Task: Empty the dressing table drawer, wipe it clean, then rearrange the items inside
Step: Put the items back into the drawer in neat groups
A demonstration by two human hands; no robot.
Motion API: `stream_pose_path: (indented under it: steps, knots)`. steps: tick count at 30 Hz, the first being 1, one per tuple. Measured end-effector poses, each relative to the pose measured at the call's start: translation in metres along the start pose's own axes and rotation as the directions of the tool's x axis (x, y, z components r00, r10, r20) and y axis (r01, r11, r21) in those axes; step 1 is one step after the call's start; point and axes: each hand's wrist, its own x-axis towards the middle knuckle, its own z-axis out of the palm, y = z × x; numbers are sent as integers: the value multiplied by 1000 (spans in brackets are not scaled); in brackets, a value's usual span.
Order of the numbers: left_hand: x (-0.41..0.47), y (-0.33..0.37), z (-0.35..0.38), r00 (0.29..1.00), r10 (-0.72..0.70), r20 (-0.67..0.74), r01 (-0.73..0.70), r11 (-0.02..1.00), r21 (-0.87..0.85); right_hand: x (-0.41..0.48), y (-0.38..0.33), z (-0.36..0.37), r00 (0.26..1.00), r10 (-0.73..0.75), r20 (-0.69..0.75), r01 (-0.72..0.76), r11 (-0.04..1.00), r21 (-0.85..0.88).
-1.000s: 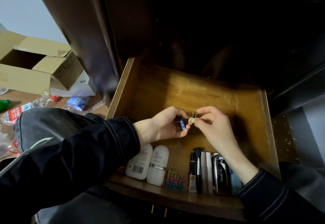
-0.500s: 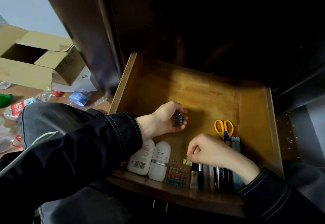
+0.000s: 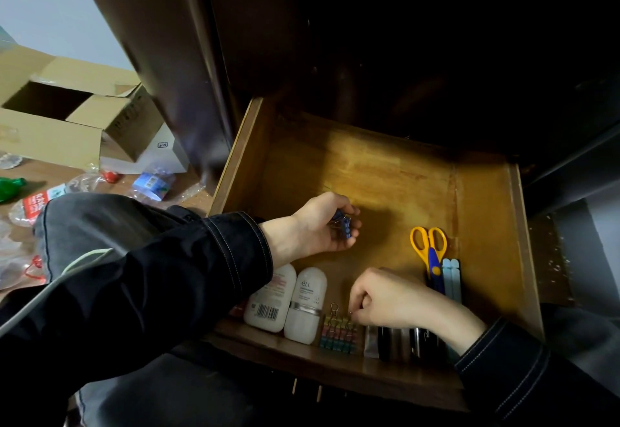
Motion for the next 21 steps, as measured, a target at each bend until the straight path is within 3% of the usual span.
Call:
stream_pose_path:
  steps: [21]
  knots:
    - [2,0,-1,1000,-13,21,13,1000,1,-3,0,-2,999,-12,43,11,1000,7]
